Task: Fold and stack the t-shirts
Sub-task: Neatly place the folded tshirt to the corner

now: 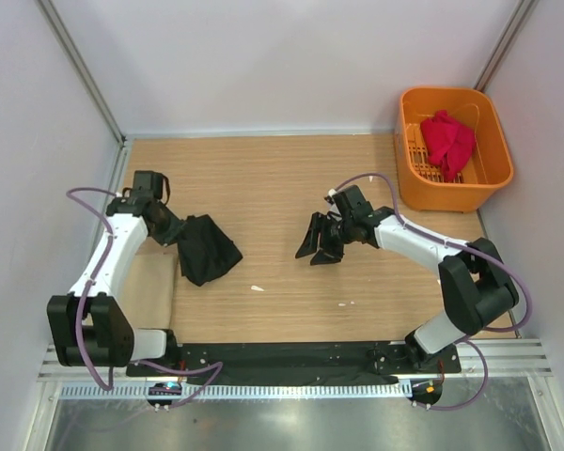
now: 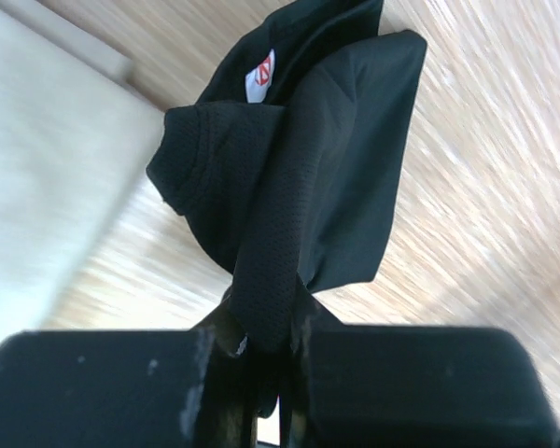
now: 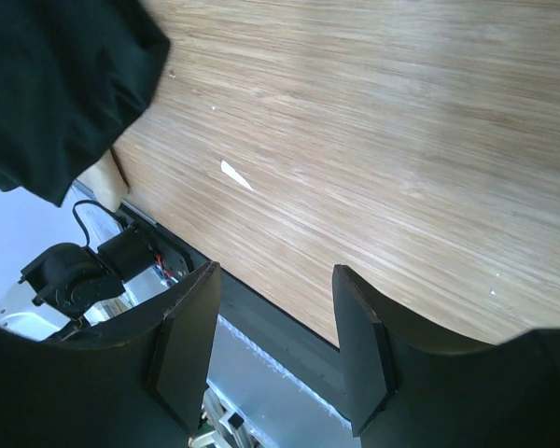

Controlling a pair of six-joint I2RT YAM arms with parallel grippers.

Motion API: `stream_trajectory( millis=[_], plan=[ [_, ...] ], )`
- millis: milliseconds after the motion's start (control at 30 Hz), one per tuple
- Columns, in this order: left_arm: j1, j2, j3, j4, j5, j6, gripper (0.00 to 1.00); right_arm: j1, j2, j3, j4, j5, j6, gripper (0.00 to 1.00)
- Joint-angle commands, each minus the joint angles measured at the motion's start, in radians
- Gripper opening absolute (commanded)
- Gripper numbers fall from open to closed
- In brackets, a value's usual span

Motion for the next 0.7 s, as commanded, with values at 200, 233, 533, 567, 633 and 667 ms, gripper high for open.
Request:
stream_trajectory(
  millis=[200,233,533,567,633,667],
  plan=[
    [0.245,-0.008,0.090,-0.112,-0.082,0.219,0.00,-0.014,0.028,0.019,-0.048,-0.049,-0.071,0.57],
    [0.268,-0.005,0.090,-0.105,-0.072,0.228,0.00,-0.016,0.026,0.018,-0.048,-0.051,-0.075,0.57],
    [0.419,-0.011,0.127,-0.158,-0.054,0.288,0.00,-0.016,0.049,0.019,-0.050,-0.057,-0.080,0.57],
    [0.425,-0.029,0.124,-0.166,-0.064,0.282,0.00,-0.017,0.051,0.019,-0.047,-0.058,-0.080,0.57],
    [0.428,-0.037,0.125,-0.202,-0.100,0.271,0.00,-0.014,0.057,0.024,-0.047,-0.060,-0.079,0.57],
    [0.426,-0.048,0.122,-0.216,-0.114,0.254,0.00,-0.016,0.060,0.027,-0.048,-0.063,-0.079,0.57]
  ],
)
